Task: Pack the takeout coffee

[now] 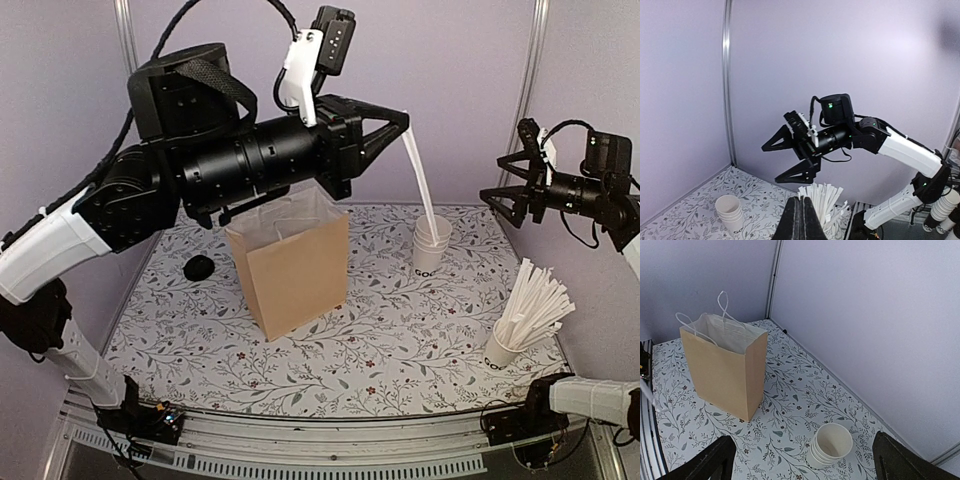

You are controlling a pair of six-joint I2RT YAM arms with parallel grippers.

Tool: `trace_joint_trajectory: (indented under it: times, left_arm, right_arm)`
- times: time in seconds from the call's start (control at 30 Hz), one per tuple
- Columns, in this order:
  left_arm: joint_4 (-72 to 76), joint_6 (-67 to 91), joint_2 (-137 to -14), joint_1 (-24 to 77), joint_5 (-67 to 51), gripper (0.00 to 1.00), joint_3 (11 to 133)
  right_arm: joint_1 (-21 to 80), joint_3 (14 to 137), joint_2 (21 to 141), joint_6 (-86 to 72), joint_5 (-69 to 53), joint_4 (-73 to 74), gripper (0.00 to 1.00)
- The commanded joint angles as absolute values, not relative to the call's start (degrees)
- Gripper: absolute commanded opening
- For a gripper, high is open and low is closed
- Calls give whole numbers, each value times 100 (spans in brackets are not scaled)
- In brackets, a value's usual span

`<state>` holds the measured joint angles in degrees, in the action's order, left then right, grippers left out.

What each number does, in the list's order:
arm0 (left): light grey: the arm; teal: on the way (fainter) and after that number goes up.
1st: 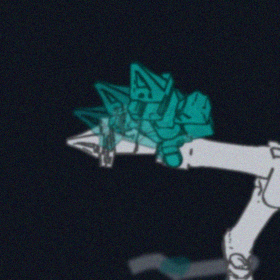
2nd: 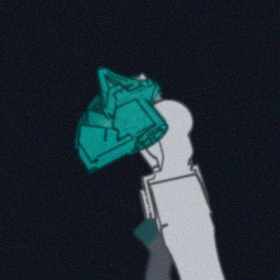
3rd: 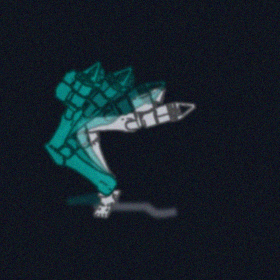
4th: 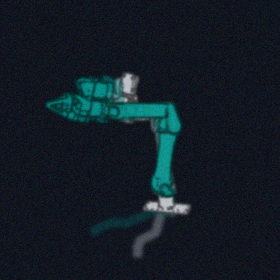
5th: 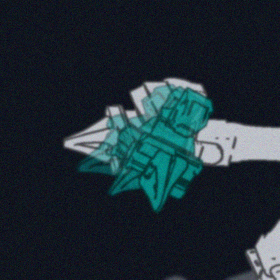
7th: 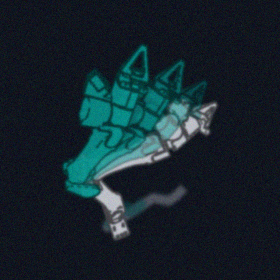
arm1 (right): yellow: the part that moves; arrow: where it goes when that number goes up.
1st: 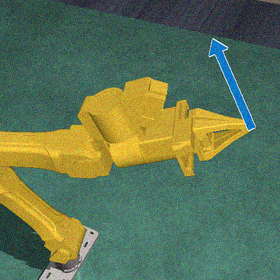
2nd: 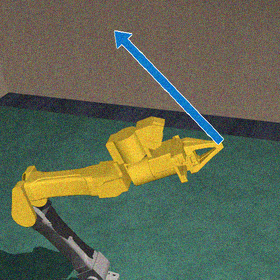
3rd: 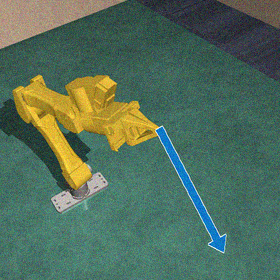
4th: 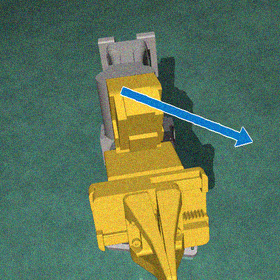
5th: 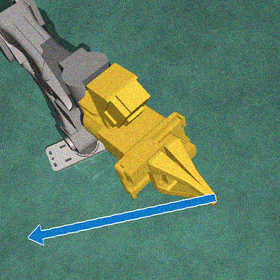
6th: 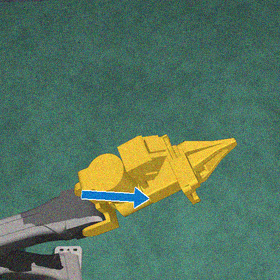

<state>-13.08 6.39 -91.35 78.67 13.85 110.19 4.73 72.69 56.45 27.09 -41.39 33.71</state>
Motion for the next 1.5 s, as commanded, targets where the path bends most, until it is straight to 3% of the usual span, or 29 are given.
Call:
trace_joint_trajectory:
  times: [0.0, 0.4, 0.73, 1.1, 1.47]
  left_arm:
    - [-2282, 369, -8706, 7648, 2266, 0, 11001]
    - [-2212, 9, -7072, 6214, 3157, 0, 9637]
    - [-2544, 553, -6618, 5015, 2180, 0, 8463]
    - [-2513, 748, -6483, 4748, 1671, 0, 7904]
    - [-1875, 277, -5987, 4755, 1578, 0, 8626]
  right_arm:
    - [447, 7205, 5780, 2794, -4746, 3458, 99]
    - [455, 7216, 6053, 2829, -4957, 3497, 99]
    - [450, 7248, 6268, 2865, -4933, 3568, 99]
    - [450, 7349, 6504, 2882, -4923, 3673, 99]
    - [453, 7239, 6435, 2909, -4881, 3683, 99]
